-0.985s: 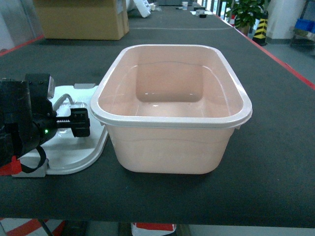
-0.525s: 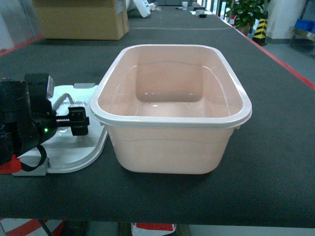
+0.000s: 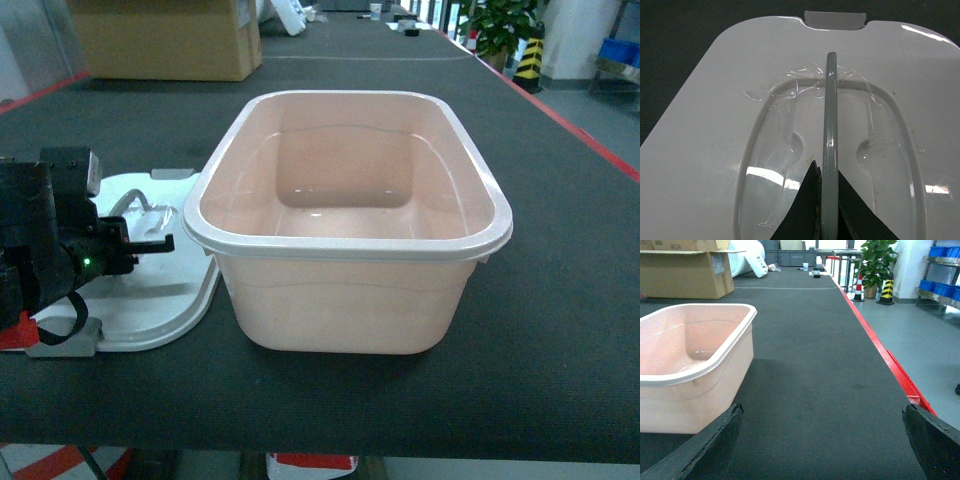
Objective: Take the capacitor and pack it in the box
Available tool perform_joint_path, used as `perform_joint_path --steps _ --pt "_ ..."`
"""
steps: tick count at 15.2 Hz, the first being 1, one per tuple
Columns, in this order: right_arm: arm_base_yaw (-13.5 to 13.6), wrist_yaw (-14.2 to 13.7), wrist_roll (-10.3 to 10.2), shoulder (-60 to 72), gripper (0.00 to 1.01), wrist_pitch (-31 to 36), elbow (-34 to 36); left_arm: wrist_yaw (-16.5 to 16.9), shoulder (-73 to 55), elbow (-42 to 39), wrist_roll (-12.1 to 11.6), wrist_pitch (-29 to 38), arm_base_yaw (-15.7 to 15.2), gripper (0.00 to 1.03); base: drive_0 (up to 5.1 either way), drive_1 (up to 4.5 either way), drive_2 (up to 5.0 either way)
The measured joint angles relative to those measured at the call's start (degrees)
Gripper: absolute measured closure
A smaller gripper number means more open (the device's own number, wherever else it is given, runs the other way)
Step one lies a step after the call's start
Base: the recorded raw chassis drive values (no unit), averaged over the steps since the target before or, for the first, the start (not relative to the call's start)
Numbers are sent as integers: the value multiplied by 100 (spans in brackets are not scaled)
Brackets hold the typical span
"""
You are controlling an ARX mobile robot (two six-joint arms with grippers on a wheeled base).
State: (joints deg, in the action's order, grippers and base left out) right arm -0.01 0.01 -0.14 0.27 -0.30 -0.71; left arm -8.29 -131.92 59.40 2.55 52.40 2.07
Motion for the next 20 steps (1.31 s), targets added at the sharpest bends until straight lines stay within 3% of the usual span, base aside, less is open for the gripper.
perform_joint_path --steps 6,9,15,17,20 --pt "0 0 0 0 3 0 0 17 219 -7 -46 -188 -20 101 0 0 0" --pt "0 0 0 0 3 0 0 15 973 -46 -85 -468 -31 101 0 0 0" --pt "0 0 0 0 3 -2 0 -350 2511 201 -118 -1705 79 101 0 0 0" --pt "0 0 0 0 3 -2 0 -535 3071 402 -55 -2151 286 101 0 0 0" --pt "0 0 -2 0 3 -2 0 -1023 3582 426 48 -2671 1029 101 0 0 0"
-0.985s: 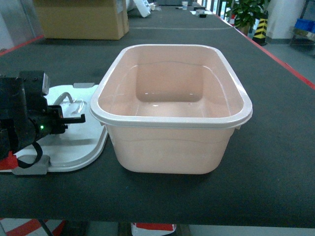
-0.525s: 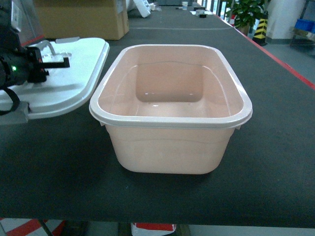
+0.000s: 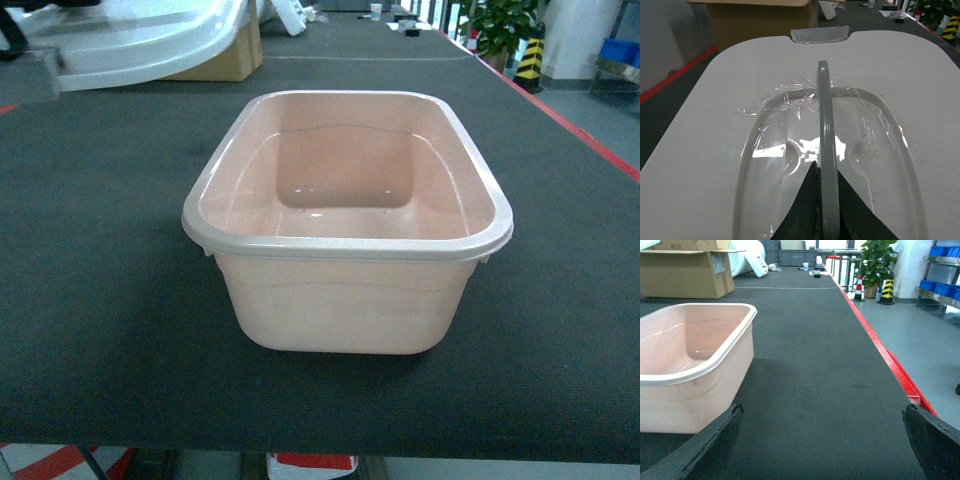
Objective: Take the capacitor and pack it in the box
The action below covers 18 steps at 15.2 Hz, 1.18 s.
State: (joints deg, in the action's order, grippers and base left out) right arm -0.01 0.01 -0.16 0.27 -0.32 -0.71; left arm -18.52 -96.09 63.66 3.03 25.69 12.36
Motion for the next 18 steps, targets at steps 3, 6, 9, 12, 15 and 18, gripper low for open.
perform_joint_path --steps 3,6,9,12,15,18 --pt "0 -2 2 0 3 2 0 -581 -103 28 61 -225 977 101 0 0 0" --pt "0 0 0 0 3 2 0 -1161 -682 417 98 -138 1853 101 0 0 0" --pt "0 0 2 0 3 2 0 -1790 -1414 835 302 -531 2481 101 0 0 0" --pt "0 0 2 0 3 2 0 -2164 -1674 1200 590 -811 2809 101 0 0 0" --pt "0 0 2 0 3 2 0 -2345 -1908 1241 621 -892 2874 101 0 0 0" --pt "0 -2 0 0 3 2 0 -2382 -2009 1252 623 -826 2839 101 0 0 0"
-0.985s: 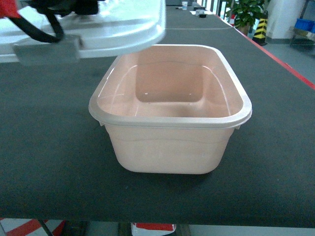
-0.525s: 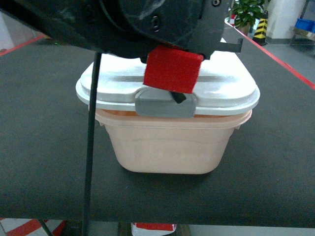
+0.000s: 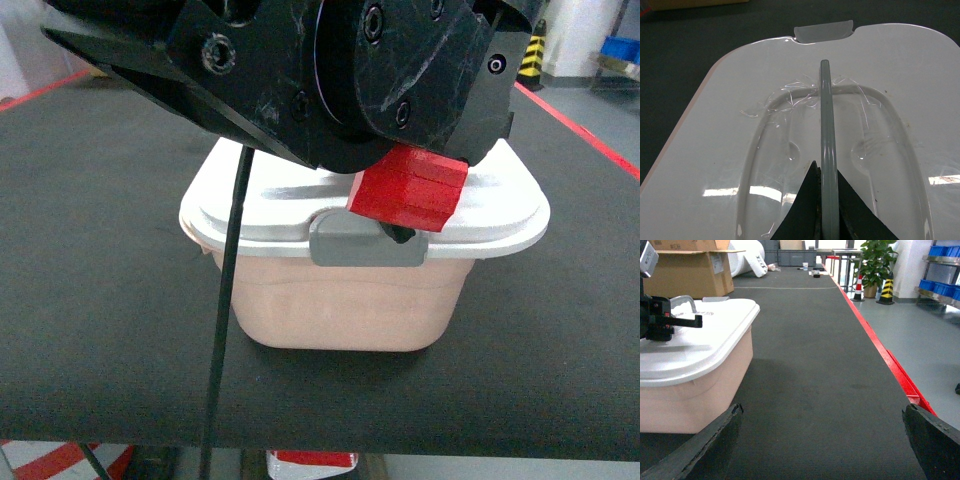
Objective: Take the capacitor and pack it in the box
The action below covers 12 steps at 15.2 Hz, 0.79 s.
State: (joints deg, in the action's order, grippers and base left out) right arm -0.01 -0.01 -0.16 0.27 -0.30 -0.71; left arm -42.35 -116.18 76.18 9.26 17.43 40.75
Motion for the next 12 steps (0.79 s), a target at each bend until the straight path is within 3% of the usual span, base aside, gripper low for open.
perform_joint_path --steps 6,9,12 --pt "0 2 0 0 3 -2 0 -44 -85 15 0 157 -48 101 0 0 0" --pt "0 2 2 0 3 0 0 79 -85 -44 -120 713 -122 66 0 0 0" --pt "0 2 2 0 3 0 0 85 -48 -42 -345 938 -166 38 0 0 0"
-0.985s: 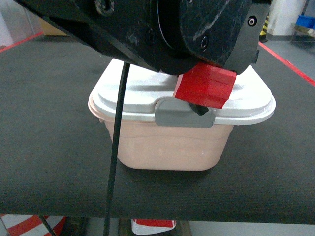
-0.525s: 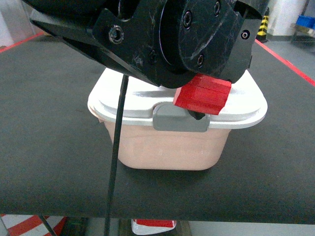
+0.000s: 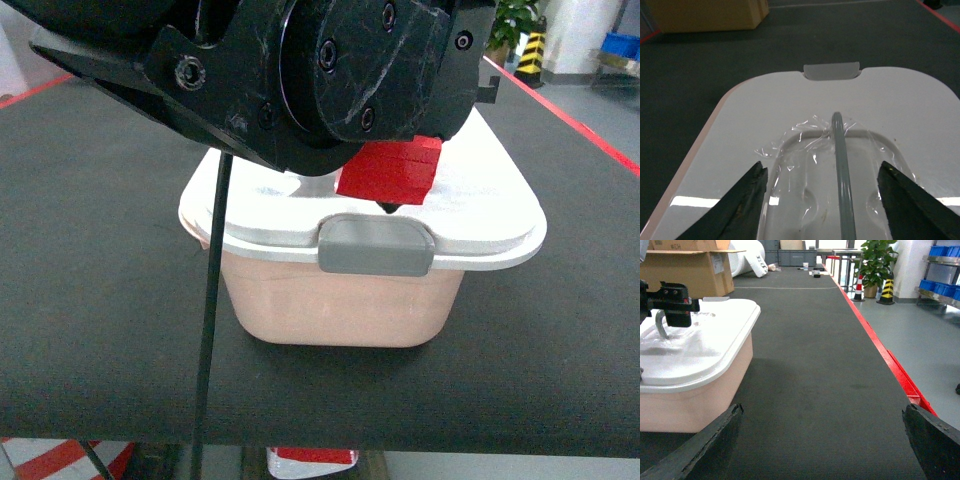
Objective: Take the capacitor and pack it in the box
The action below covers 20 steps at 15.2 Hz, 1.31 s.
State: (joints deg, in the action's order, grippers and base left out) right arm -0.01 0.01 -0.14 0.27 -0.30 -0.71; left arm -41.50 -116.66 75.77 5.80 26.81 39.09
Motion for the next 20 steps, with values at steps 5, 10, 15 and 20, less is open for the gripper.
perform_joint_path --steps 5,10,15,20 --pt "0 0 0 0 3 0 0 13 520 302 -566 470 -341 5 0 0 0" --pt "0 0 -2 0 3 -2 0 111 1976 -776 -697 745 -1027 5 0 0 0" --pt "0 0 0 0 3 0 0 105 2601 -1504 -697 776 -1266 5 0 0 0" --pt "0 0 0 0 3 2 0 2321 4223 -3862 -605 1250 -2227 57 0 0 0"
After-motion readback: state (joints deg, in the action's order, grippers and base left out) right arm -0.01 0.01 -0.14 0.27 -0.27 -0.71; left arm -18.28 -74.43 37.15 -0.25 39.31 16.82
